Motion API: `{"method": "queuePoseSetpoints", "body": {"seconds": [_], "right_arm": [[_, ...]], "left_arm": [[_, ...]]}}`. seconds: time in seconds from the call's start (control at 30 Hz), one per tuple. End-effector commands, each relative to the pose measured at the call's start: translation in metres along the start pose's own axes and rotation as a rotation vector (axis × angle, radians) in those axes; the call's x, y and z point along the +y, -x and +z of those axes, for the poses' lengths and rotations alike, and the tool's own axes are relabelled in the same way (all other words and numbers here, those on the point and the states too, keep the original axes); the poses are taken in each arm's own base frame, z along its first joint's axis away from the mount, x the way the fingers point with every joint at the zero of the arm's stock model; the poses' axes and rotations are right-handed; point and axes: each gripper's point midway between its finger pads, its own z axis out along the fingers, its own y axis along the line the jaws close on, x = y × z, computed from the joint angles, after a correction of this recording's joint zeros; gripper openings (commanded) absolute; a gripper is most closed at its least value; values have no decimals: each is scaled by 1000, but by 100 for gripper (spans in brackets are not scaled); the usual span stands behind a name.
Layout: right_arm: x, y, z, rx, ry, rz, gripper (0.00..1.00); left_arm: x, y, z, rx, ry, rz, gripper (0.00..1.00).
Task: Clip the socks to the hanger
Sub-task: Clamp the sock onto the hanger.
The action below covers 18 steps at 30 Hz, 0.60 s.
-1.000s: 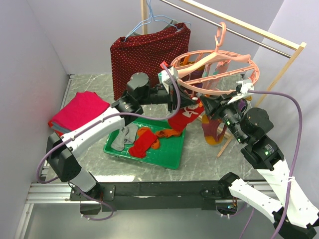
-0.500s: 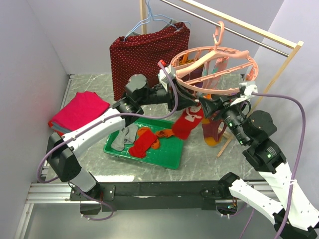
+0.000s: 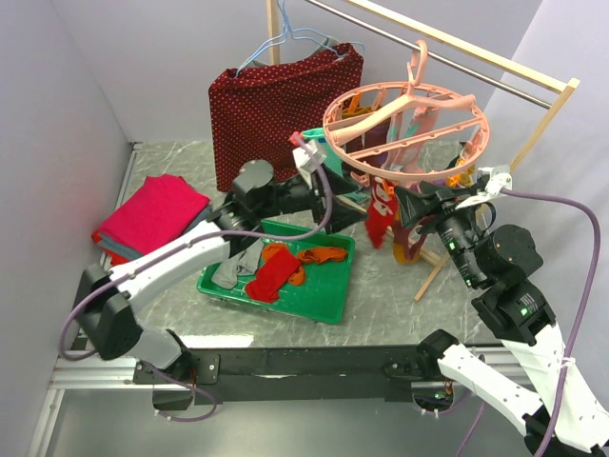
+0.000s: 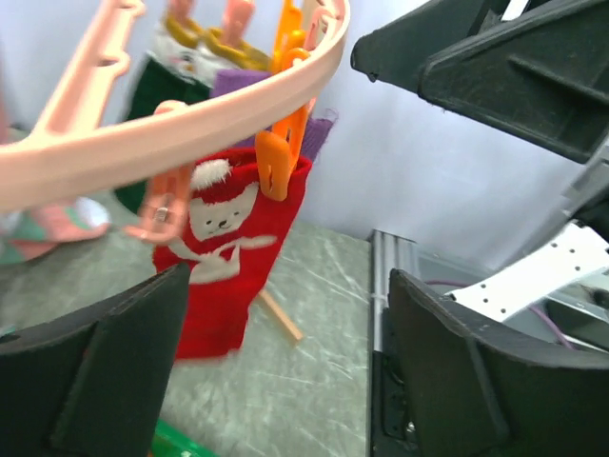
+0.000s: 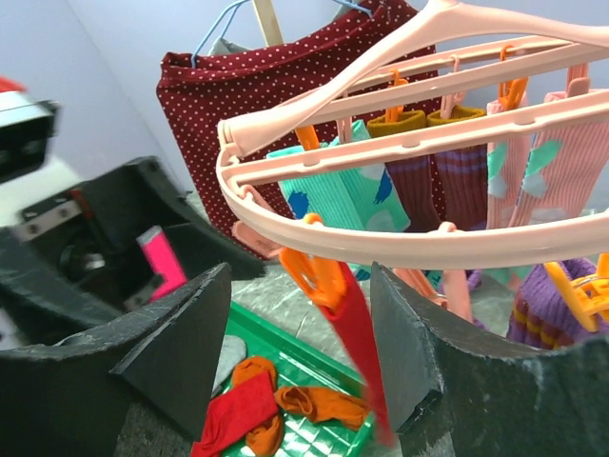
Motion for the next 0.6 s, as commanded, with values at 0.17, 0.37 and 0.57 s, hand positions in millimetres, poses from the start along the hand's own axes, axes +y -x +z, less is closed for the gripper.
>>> {"method": "queuePoseSetpoints", "body": {"seconds": [0.17, 0.37, 0.57], "right_arm": [[1, 4, -10, -7, 22, -21, 68], [10, 6, -18, -1, 81, -33, 72], [19, 5, -26, -11, 155, -65, 80]], "left_arm": [[10, 15, -33, -131, 159, 120, 99], [17, 20, -31, -229, 154, 181, 96], [24, 29, -28, -255, 52, 196, 97]]}}
